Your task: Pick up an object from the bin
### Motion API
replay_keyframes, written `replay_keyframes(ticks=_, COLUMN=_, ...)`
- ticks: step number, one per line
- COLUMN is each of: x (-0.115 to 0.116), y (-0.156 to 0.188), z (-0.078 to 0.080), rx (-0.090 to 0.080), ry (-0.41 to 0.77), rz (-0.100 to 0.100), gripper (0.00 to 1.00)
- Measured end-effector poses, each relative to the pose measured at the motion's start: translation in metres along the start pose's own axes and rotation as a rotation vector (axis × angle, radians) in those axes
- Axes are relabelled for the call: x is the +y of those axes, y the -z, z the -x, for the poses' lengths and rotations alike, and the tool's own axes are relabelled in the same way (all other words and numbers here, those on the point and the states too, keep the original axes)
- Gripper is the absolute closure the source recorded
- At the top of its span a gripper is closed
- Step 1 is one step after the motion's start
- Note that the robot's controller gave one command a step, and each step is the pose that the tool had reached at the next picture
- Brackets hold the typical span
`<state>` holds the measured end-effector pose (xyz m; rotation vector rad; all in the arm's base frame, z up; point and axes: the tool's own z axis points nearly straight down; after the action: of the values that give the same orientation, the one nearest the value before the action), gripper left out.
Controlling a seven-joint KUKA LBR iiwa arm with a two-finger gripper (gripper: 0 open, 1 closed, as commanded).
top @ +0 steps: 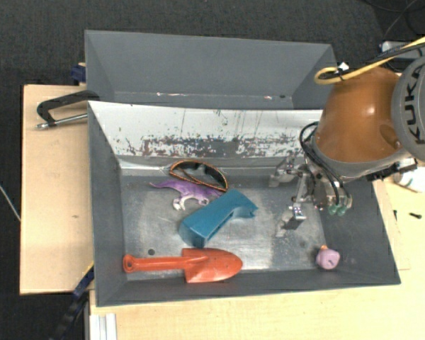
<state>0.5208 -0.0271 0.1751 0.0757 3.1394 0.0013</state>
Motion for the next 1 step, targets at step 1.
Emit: replay_keyframes(ticks=1, x=0.0001, y=0.0, z=0.0, rx=0.0, ry=0.001, rz=0.0, gripper=0.0)
